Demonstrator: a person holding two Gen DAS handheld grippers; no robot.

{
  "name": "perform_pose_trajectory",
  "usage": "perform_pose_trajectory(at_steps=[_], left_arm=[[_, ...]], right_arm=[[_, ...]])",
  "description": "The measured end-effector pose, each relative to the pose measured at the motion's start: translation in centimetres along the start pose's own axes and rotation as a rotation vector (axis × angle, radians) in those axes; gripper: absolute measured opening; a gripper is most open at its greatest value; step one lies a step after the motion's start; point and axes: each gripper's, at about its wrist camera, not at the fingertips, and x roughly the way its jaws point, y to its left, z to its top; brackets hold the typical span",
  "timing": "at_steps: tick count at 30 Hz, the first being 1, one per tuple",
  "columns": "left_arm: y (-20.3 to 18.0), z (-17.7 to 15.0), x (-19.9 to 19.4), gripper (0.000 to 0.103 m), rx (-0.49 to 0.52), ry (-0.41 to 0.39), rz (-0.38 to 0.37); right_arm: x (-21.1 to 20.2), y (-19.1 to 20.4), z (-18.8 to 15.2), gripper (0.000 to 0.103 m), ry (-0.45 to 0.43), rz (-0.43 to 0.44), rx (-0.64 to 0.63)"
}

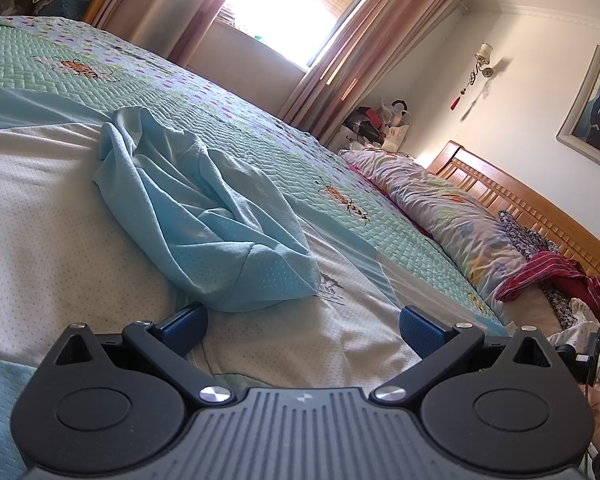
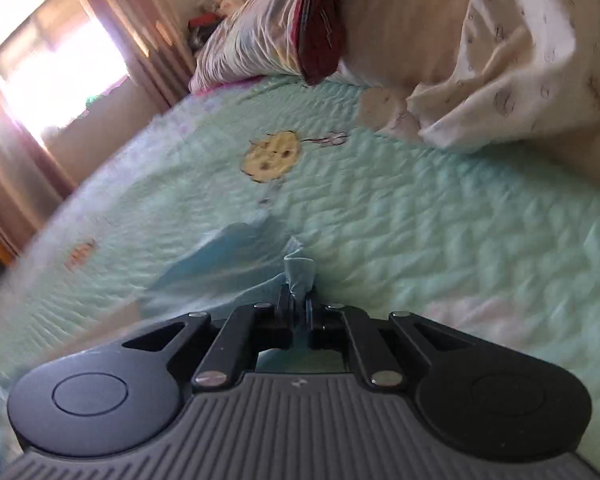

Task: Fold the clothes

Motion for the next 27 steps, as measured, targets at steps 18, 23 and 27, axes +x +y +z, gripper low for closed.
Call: perform_pose_trajectory(at_steps=[18, 23, 27], left_arm=[[-0.1, 0.1, 0.2, 0.102, 0.000, 0.007, 0.006], [-0.4, 0.4, -0.1, 0.102, 0.011, 0.056, 0.003], [-0.6, 0.3, -1.5, 0.102, 0.072, 0.130, -0.020]], right_arm=[[-8.0, 8.0, -6.0, 0.037, 0.058, 0.310, 0.143], [-8.9, 18.4, -14.1, 0.037, 0.317, 0.665, -0.014], [-8.6, 22.5, -20.1, 0.038, 0.491, 0.717, -0.085]])
